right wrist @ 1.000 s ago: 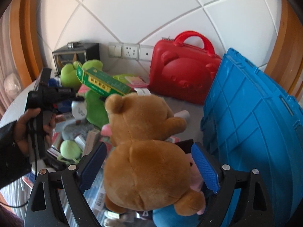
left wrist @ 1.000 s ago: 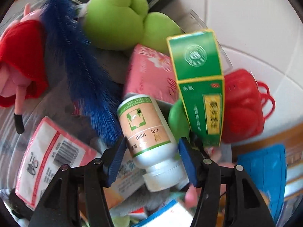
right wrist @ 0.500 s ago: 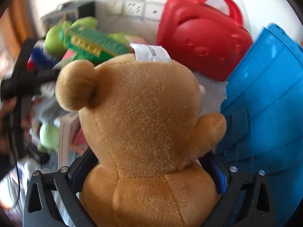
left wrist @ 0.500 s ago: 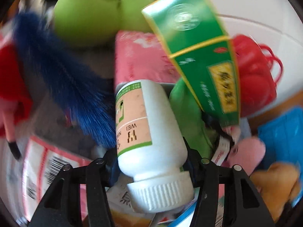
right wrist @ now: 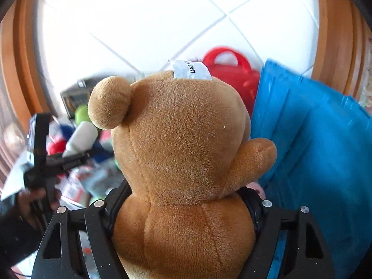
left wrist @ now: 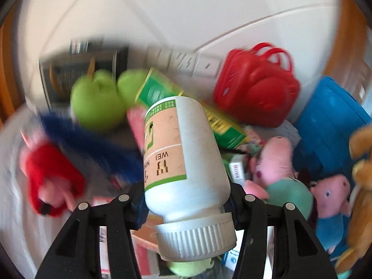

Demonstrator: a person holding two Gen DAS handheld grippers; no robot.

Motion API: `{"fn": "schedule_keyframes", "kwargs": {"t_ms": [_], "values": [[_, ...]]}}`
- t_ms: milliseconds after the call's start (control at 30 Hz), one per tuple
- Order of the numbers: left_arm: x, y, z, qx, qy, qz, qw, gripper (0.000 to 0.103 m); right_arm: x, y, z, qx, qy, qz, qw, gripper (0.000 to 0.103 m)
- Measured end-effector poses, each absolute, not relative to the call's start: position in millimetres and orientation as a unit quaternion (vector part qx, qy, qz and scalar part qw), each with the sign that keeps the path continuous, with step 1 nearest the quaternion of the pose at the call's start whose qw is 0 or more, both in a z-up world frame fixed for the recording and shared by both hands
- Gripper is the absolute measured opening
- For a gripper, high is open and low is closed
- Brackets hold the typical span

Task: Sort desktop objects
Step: 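Carry bottle and teddy bear to the blue crate and release both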

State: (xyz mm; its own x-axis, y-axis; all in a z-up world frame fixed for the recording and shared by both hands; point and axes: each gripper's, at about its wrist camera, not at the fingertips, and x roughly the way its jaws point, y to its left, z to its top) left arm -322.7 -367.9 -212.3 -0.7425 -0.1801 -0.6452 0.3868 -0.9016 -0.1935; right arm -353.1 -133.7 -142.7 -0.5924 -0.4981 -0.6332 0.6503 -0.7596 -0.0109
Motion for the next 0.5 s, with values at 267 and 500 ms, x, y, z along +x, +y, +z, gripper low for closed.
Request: {"fn": "schedule_keyframes", "kwargs": {"t_ms": [267, 500], "values": [[-284.4, -290.4, -99.9, 0.254, 0.039, -0.962, 0.093, 0.051, -289.7, -85.1, -64.3, 0.261, 0.05, -0.907, 0.327, 0.079], [-282.0, -175.7, -37.9, 0.221, -0.028, -0.975, -0.016, 0.052, -223.4, 3.6, -4.9, 0.216, -0.001, -0.935, 0.282, 0.079]]}}
